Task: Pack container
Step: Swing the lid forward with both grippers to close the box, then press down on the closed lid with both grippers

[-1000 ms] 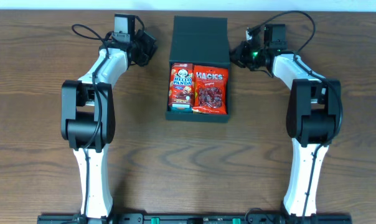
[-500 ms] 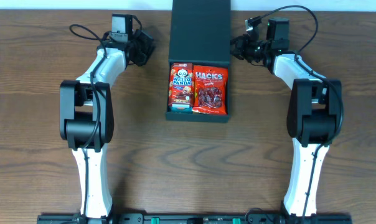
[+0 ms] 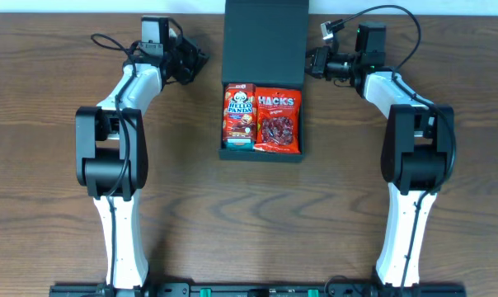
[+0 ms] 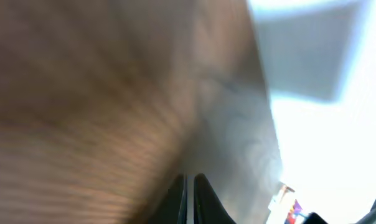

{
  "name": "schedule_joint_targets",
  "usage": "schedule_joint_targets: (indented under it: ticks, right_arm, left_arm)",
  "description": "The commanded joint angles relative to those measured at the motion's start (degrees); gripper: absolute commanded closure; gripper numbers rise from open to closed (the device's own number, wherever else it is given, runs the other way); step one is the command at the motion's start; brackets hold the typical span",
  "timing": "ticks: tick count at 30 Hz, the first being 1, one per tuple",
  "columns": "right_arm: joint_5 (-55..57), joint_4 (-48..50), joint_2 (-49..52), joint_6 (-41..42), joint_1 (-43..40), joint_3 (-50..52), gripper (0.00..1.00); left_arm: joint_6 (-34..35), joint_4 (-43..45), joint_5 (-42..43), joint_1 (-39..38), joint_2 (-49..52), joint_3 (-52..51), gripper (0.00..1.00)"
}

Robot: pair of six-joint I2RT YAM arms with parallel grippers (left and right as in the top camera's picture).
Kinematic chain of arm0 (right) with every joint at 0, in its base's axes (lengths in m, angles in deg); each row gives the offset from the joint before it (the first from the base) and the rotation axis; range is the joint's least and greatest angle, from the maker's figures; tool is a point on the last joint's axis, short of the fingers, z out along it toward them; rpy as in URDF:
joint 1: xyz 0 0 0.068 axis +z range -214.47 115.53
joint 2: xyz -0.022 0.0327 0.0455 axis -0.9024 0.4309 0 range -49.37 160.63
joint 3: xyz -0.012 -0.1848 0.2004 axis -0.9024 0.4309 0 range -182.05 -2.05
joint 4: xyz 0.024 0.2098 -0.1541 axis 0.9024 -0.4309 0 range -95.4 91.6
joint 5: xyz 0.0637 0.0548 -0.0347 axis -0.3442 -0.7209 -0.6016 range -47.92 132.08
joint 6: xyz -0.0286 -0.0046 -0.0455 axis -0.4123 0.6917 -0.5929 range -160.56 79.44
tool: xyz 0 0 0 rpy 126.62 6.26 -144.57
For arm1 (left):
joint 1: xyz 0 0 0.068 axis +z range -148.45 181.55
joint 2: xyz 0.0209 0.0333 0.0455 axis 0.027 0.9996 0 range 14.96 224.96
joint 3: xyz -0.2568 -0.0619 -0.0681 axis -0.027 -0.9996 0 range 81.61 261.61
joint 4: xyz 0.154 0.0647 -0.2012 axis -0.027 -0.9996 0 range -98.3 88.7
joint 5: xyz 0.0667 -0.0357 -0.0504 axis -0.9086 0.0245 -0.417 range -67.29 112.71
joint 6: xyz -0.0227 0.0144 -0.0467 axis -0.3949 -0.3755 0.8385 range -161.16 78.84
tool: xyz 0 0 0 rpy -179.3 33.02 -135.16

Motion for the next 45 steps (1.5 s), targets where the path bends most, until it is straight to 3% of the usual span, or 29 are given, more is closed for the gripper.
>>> schedule_joint_targets:
  ticks: [1, 8, 15, 25, 33, 41, 44, 45]
  right_arm:
    - [-7.28, 0.46, 0.0, -1.31, 0.68, -0.11, 0.99]
    - [-10.21, 1.64, 0.0, -2.51, 0.33, -0.11, 0.98]
    - [-13.27, 1.64, 0.0, -4.31, 0.33, -0.11, 0.98]
    - [-12.98, 1.62, 0.0, -4.22, -1.31, -0.11, 0.98]
    - [-12.83, 1.88, 0.0, -0.48, -3.98, -0.11, 0.98]
    - [-4.55, 3.69, -2.32, 9.9, -5.22, -0.17, 0.98]
    - [7.65, -0.52, -6.67, 9.64, -5.16, -0.17, 0.98]
    - [16.65, -5.9, -10.1, 6.75, -5.11, -0.17, 0.98]
  left_arm:
    - [0.9, 3.69, 3.63, 0.02, 1.25, 0.52, 0.93]
    - [4.37, 13.38, 5.33, -1.18, 1.25, 0.52, 0.91]
    - [4.33, 14.38, 7.43, -2.47, 1.25, 0.52, 0.91]
    - [1.49, 16.55, 19.34, -1.55, 1.25, 0.52, 0.91]
    - [-1.18, 16.44, 22.45, -1.42, 1.25, 0.52, 0.94]
    - [-4.81, 16.5, 27.45, -1.77, -0.74, 0.61, 0.94]
    - [-8.5, 15.8, 24.76, -1.81, -4.5, 0.61, 0.94]
    - [-11.41, 13.66, 21.9, -1.81, -7.5, 0.61, 0.94]
